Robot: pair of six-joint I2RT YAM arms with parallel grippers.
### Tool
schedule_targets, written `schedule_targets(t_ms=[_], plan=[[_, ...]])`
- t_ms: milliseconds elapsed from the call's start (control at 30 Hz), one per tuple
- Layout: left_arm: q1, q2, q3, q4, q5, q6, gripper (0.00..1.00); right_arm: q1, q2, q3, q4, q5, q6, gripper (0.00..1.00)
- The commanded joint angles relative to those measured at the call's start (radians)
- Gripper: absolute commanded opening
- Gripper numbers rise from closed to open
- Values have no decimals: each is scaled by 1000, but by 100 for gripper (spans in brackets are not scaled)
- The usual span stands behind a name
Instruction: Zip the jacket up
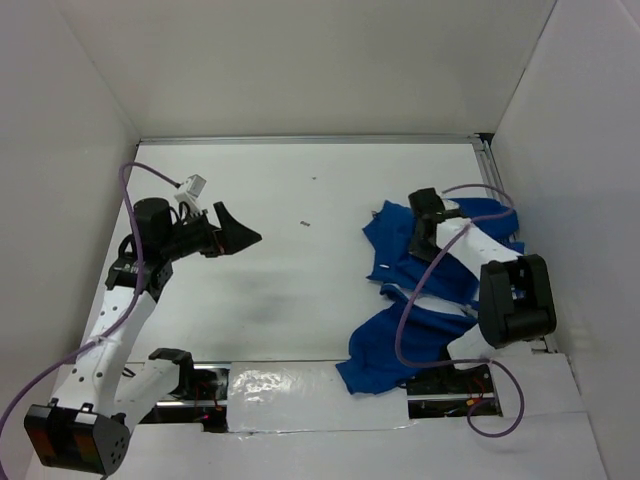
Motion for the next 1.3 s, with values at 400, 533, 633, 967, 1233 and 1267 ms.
schedule_targets(t_ms=[400,533,633,967,1233,1267], plan=[[-82,173,35,-29,-123,-20,99,422,-76,265,283,-351,11,28],[-106,259,48,-62,-208,-31,99,407,-154,244,193,-235,-4,98],[-123,340,63,-84,-247,-31,99,393,-162,244,132,-121,-7,100],[-178,570,101,-75,-268,-16,99,405,29,345,154,-178,-190,100],[-230,765,218,31,-213,20,84,368,131,292,180,-158,-99,53],[-233,787,260,33,-207,24,44,364,117,279,190,-159,-104,34]])
